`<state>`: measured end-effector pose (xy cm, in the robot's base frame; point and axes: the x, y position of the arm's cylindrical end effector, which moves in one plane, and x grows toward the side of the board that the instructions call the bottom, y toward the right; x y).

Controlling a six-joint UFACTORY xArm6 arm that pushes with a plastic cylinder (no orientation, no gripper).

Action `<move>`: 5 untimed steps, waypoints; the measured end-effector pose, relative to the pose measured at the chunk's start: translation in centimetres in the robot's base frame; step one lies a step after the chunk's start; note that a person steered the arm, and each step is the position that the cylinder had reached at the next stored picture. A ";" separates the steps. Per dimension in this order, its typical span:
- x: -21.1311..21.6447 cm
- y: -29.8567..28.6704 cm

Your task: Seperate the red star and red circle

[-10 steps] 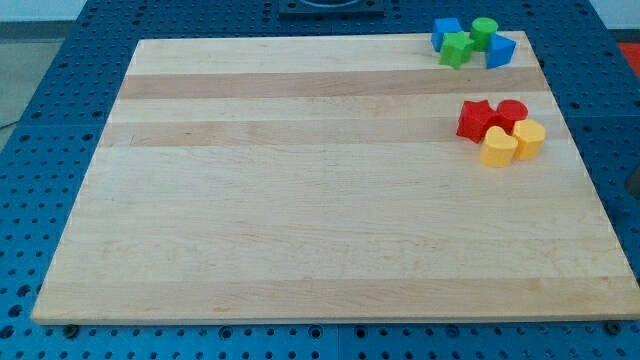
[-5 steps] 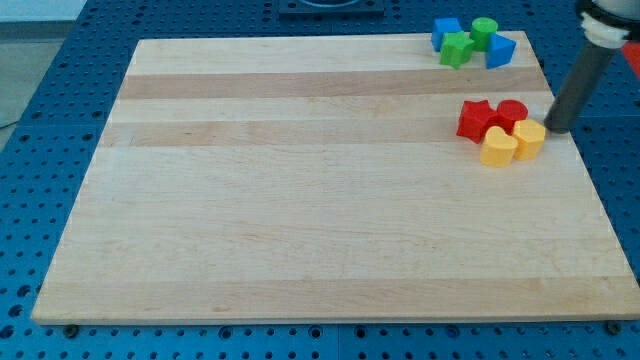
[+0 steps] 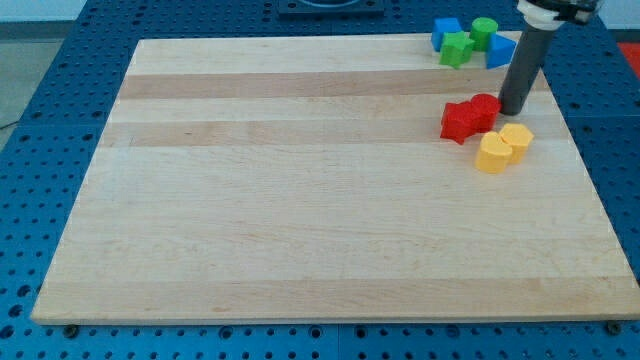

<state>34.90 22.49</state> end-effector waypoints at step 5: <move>9.7 -18.9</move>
<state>44.56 3.57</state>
